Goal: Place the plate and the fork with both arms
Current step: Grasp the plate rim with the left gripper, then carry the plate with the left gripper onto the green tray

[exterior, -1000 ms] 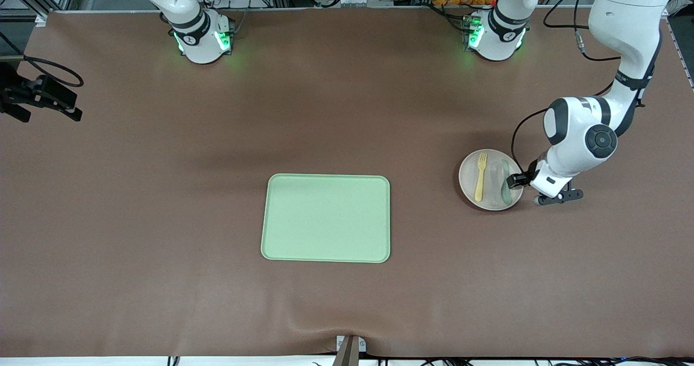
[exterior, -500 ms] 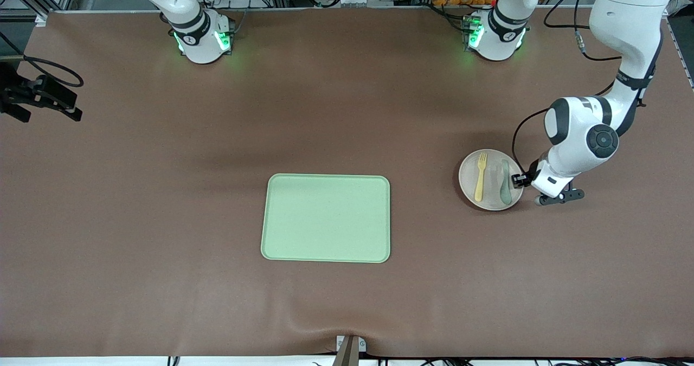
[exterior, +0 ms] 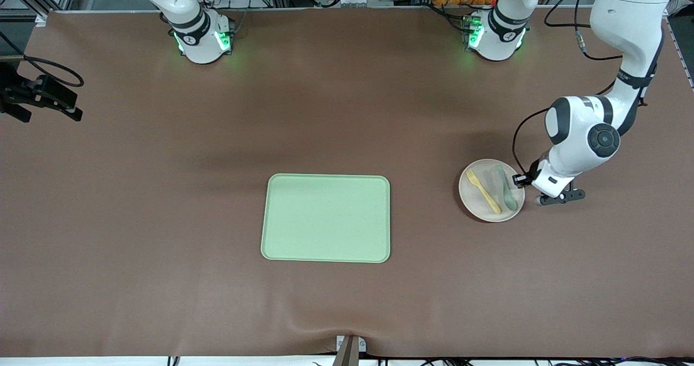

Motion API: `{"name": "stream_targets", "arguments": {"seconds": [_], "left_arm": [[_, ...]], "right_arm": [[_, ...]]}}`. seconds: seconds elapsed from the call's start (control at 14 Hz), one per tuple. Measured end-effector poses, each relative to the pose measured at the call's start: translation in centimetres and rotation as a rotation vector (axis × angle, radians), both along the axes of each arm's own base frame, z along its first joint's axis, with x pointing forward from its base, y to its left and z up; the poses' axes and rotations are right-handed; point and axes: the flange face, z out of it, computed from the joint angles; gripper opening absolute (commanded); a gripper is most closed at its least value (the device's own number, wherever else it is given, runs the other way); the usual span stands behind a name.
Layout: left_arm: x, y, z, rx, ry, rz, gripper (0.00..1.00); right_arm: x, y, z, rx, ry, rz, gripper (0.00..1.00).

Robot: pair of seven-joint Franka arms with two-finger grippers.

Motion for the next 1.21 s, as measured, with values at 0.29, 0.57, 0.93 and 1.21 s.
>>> {"name": "stream_targets", "arguments": {"seconds": [0.29,0.57,0.93,1.21], "left_arm": [[0.7,-3.4,1.5,-0.023,-0.031,-0.057,0.0],[3.8,-8.6,7.9,-0.05,-0.045,-0.143,0.0],[8.4,-17.5,18.3,-0.106,-0.067,-0.258,0.0],[8.6,-26.9,14.4,-0.165,-0.023,-0.314,0.0]], "right_arm": [[0.0,0.0,0.0,0.0,0.0,0.0,1.0],[0.0,0.0,0.0,0.001,0.0,0.0,1.0],[0.0,0.0,0.0,0.001,0.0,-0.001,1.0],[0.0,-0.1,0.0,0.001,0.001,-0.001,1.0]]}}
